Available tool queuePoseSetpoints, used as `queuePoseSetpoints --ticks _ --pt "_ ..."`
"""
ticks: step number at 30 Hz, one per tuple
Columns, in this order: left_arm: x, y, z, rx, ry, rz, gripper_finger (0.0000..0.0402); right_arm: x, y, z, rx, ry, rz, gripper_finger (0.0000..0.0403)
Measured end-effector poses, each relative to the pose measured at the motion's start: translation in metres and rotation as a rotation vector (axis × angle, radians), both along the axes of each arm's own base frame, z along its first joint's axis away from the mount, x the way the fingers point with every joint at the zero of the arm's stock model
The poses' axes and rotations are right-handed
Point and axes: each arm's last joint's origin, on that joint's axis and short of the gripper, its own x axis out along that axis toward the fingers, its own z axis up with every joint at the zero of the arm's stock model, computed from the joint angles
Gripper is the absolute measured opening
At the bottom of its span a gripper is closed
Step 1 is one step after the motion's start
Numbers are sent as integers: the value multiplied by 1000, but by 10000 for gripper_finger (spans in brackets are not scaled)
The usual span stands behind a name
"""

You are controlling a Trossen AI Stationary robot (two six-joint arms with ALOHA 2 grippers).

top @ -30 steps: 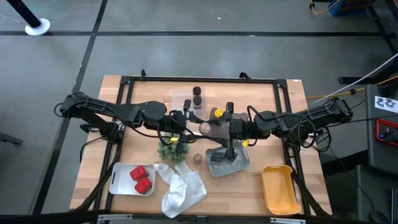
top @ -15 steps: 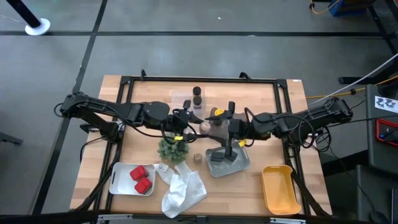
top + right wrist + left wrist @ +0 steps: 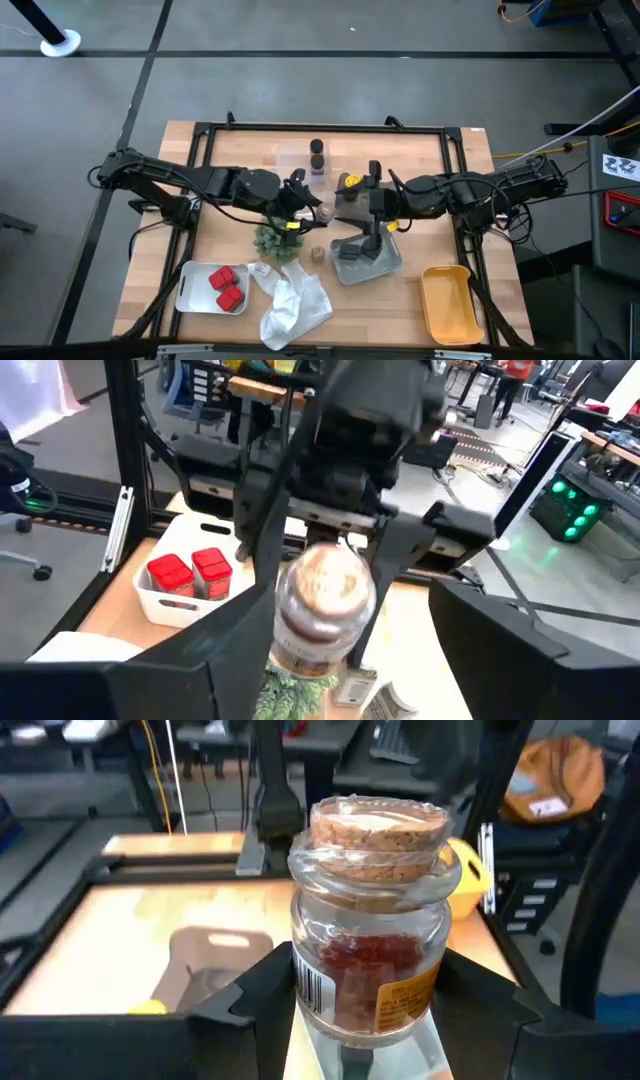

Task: Sort spices by type
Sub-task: Put the top brown seasoning bottle into the yellow bin

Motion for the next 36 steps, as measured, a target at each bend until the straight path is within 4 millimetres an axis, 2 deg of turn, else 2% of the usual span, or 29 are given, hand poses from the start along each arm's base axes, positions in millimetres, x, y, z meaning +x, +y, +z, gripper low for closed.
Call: queuePoseSetpoints --ticks 6,11,25,36 --pt "6 -2 -13 -27 78 -8 183 -2 0 2 -3 20 32 264" --pt "13 -3 -20 -23 92 -8 182 -2 2 -4 -19 82 97 264" --pt "40 -10 -58 -5 203 -11 183 16 7 -44 -78 321 98 264" --pt "45 -13 -67 1 230 -24 184 24 11 -68 -101 465 117 264"
